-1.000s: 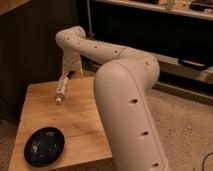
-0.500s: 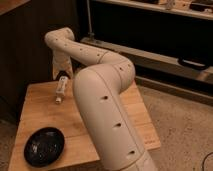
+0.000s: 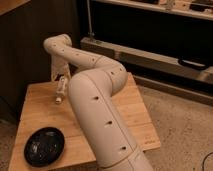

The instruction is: Place the bottle in the ceramic bowl

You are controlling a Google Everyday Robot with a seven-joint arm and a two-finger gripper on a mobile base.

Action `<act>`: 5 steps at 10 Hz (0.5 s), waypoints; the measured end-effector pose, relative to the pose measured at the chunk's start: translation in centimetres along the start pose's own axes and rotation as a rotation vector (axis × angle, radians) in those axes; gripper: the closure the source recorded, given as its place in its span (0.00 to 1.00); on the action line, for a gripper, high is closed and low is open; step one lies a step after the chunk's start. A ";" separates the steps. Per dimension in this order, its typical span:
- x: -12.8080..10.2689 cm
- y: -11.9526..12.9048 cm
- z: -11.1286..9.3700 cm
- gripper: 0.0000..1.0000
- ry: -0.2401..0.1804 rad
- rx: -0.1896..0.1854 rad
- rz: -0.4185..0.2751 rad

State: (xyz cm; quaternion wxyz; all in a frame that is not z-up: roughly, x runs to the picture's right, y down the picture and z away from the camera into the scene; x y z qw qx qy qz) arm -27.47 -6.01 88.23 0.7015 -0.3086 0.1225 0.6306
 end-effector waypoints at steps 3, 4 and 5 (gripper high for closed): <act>-1.2 -0.4 1.9 0.35 0.005 -0.010 0.028; -1.4 -0.4 2.2 0.35 0.007 -0.010 0.030; -1.8 -0.4 2.8 0.35 0.012 -0.011 0.036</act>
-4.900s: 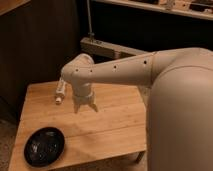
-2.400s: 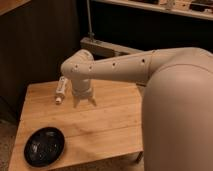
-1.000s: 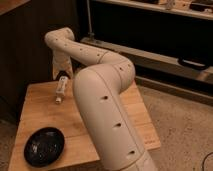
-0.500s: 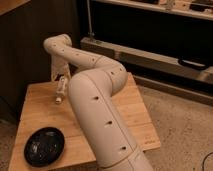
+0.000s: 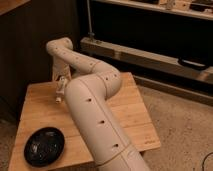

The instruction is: Place the bottle in the ceramic bowl

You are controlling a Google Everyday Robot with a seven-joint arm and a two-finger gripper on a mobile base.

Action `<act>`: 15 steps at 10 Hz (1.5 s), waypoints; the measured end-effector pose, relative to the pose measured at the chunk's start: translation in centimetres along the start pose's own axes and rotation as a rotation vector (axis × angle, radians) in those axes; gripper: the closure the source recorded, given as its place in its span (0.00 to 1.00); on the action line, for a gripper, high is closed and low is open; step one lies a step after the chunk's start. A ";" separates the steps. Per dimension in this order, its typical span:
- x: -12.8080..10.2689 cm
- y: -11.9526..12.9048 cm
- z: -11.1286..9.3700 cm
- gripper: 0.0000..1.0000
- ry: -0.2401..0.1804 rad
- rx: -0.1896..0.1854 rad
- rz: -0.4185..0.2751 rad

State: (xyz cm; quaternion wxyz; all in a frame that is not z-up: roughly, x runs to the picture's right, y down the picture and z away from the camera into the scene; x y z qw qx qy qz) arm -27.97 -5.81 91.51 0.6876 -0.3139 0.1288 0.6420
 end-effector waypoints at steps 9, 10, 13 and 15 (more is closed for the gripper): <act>-0.1 0.1 4.2 0.35 0.014 -0.003 0.028; 0.1 0.0 4.7 0.35 0.017 -0.001 0.030; 0.5 0.1 5.8 0.35 0.022 0.010 0.038; 0.8 0.2 6.5 0.35 0.028 0.017 0.040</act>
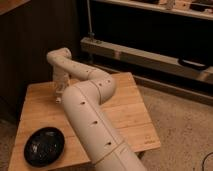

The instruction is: Place the bottle in the ceramic bowl

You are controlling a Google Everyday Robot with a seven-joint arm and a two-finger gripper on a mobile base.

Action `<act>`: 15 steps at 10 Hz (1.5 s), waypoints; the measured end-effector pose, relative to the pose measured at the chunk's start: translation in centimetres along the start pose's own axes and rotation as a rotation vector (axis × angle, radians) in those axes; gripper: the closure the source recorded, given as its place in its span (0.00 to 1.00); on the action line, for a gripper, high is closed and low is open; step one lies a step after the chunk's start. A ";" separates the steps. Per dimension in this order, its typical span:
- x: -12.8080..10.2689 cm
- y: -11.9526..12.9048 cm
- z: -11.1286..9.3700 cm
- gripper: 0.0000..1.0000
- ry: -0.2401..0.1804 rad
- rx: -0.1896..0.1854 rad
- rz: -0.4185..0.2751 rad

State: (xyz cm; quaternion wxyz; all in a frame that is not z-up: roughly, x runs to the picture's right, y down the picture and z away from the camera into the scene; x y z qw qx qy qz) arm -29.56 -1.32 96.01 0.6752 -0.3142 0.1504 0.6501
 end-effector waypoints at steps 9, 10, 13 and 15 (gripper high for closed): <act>0.8 0.3 1.4 1.00 0.082 0.039 -0.032; 1.0 0.1 0.8 1.00 0.093 0.037 -0.048; 3.8 -0.7 -4.2 1.00 0.116 0.002 -0.151; 6.7 -2.0 -7.4 1.00 0.122 -0.020 -0.209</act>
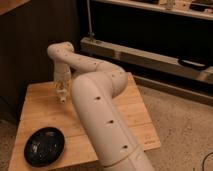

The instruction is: Place the bottle in the ceramic bowl

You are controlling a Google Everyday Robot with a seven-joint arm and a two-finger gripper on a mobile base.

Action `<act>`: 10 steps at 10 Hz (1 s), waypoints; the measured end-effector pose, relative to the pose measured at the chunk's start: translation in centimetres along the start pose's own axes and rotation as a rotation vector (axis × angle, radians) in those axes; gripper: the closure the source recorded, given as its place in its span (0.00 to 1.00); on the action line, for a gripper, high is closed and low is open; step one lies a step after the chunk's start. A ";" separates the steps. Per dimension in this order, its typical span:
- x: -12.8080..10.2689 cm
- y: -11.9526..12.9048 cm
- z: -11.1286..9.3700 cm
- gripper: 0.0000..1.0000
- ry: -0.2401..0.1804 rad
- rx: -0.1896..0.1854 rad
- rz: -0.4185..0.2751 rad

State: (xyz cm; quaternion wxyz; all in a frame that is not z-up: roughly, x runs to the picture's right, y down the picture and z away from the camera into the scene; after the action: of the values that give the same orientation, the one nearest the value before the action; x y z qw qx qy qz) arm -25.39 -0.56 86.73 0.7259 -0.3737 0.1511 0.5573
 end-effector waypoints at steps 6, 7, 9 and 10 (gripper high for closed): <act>17.0 3.1 -5.2 1.00 0.039 -0.122 -0.290; 19.0 4.1 -5.3 1.00 0.057 -0.168 -0.366; 20.8 5.9 -5.0 1.00 0.091 -0.223 -0.492; 21.4 6.7 -4.7 1.00 0.104 -0.219 -0.551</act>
State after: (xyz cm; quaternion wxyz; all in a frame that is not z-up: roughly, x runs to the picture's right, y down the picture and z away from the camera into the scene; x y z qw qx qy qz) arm -23.50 11.61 67.46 0.7965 -0.5045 0.0199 0.3326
